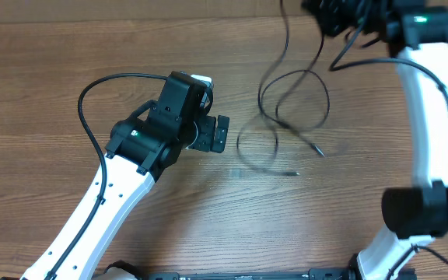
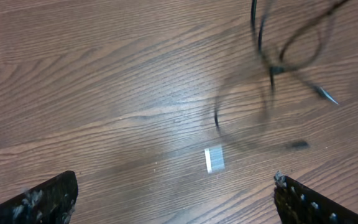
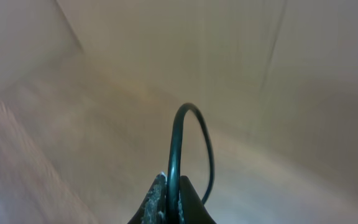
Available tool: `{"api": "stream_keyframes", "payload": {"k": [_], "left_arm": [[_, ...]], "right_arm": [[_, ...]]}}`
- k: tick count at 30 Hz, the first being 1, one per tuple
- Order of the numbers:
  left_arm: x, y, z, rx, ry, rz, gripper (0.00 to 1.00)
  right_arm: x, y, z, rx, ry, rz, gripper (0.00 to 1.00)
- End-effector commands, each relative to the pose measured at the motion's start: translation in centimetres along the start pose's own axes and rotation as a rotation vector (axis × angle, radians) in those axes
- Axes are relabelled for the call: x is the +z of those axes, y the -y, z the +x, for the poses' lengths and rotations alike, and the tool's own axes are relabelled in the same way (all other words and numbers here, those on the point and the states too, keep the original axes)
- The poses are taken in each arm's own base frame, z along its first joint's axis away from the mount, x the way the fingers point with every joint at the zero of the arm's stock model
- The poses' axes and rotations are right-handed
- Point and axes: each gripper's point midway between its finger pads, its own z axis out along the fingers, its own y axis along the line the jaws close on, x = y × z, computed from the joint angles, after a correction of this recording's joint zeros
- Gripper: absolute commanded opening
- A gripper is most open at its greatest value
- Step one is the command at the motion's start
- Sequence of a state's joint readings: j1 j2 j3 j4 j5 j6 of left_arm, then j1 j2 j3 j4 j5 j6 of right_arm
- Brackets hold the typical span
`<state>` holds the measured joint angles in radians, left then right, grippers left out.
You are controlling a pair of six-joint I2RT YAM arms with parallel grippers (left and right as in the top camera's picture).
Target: Untangle cables
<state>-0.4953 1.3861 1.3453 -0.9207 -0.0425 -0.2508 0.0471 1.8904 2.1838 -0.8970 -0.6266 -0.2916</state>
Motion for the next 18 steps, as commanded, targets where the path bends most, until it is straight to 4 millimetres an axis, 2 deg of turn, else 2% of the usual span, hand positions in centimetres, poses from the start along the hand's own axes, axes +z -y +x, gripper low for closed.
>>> {"api": "stream_keyframes", "payload": {"k": [1, 4, 7, 12, 14, 18], "left_arm": [[-0.3, -0.2, -0.5, 0.011, 0.016, -0.008, 1.00], [-0.3, -0.2, -0.5, 0.011, 0.016, -0.008, 1.00], [-0.3, -0.2, -0.5, 0.011, 0.016, -0.008, 1.00], [-0.3, -0.2, -0.5, 0.011, 0.016, -0.009, 1.00], [-0.3, -0.2, -0.5, 0.011, 0.016, -0.008, 1.00], [-0.3, -0.2, -0.5, 0.011, 0.016, -0.008, 0.99]], "right_arm": [[-6.3, -3.7, -7.3, -0.082, 0.184, 0.005, 0.04], [-9.5, -5.5, -10.7, -0.128, 0.282, 0.016, 0.04], [-12.3, -7.1, -13.2, -0.174, 0.366, 0.027, 0.04], [-15.3, -8.8, -15.6, -0.246, 0.458, 0.052, 0.04], [-15.8, -8.5, -16.0, -0.252, 0.474, 0.082, 0.04], [-16.2, -6.2, -16.2, -0.219, 0.477, 0.217, 0.04]]}}
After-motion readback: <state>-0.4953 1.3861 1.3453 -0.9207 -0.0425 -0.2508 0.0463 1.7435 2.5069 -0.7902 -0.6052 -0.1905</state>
